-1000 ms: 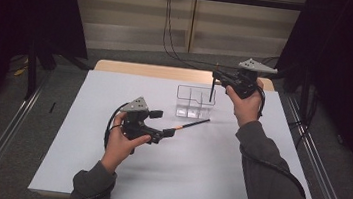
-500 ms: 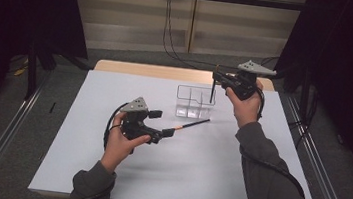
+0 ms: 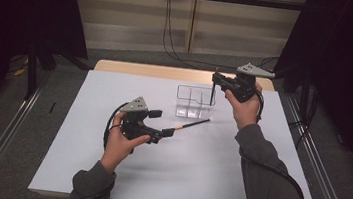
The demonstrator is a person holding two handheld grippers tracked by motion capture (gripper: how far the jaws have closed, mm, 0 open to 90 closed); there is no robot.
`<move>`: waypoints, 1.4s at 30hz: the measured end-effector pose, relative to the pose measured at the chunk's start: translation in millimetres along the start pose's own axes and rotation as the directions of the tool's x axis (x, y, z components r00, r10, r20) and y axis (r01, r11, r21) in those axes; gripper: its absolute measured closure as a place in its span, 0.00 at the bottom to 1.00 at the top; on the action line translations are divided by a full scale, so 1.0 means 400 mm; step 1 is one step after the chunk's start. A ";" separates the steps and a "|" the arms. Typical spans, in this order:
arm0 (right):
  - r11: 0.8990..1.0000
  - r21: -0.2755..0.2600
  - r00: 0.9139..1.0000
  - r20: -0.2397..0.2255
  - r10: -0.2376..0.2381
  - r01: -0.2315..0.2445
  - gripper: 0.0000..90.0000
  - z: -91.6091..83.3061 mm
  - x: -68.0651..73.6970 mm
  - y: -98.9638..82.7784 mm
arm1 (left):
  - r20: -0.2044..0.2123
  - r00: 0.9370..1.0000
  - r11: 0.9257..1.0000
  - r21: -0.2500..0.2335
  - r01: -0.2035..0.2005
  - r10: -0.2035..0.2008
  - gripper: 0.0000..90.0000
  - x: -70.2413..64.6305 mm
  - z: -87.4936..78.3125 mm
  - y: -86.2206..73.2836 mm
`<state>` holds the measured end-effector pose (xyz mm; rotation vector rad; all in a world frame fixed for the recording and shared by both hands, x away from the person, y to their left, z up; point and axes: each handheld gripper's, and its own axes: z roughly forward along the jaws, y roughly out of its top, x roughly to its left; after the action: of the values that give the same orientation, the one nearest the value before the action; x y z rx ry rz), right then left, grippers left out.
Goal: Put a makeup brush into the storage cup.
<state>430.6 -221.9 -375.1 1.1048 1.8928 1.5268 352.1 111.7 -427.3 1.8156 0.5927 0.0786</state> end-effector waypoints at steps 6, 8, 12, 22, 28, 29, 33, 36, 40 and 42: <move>1.000 0.013 1.000 0.006 0.003 -0.003 0.93 0.001 -0.002 -0.016 | -0.003 1.000 1.000 0.002 -0.001 0.001 0.11 0.001 0.000 0.000; 1.000 0.020 1.000 0.005 0.003 -0.003 0.93 0.000 -0.002 -0.019 | -0.003 1.000 1.000 0.000 -0.001 0.001 0.11 0.000 0.002 0.000; 1.000 0.018 1.000 0.008 0.004 -0.004 0.93 -0.001 -0.003 -0.024 | -0.006 1.000 1.000 0.009 -0.005 0.005 0.11 0.000 0.001 0.000; 1.000 0.023 1.000 0.007 0.012 -0.012 0.93 -0.005 -0.010 -0.037 | -0.002 1.000 1.000 0.008 -0.003 0.004 0.11 0.001 0.003 -0.002; 1.000 0.026 1.000 0.010 0.018 -0.018 0.93 -0.002 -0.010 -0.045 | -0.004 1.000 1.000 0.012 -0.004 0.004 0.11 0.001 0.002 -0.002; 0.999 0.027 1.000 0.008 0.020 -0.021 0.93 -0.002 -0.010 -0.046 | -0.002 1.000 1.000 0.012 -0.003 0.003 0.11 0.001 0.002 -0.002; 0.999 0.032 1.000 0.010 0.019 -0.019 0.93 0.000 -0.009 -0.053 | -0.006 1.000 1.000 0.013 -0.003 0.003 0.11 0.001 0.003 -0.003; 0.999 0.034 1.000 0.004 0.019 -0.019 0.93 0.002 -0.010 -0.058 | -0.005 1.000 1.000 0.010 -0.004 0.004 0.11 0.002 0.002 -0.003; 0.999 0.040 1.000 0.008 0.018 -0.018 0.93 0.001 -0.010 -0.059 | -0.007 1.000 1.000 0.013 -0.004 0.004 0.11 0.001 0.002 -0.003; 0.999 0.036 1.000 0.012 0.014 -0.015 0.93 0.001 -0.011 -0.058 | -0.006 1.000 1.000 0.012 -0.004 0.004 0.11 0.001 0.002 -0.003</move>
<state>426.3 -226.6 -397.8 1.1437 1.9153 1.4958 352.3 111.3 -428.8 1.8292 0.5949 0.0835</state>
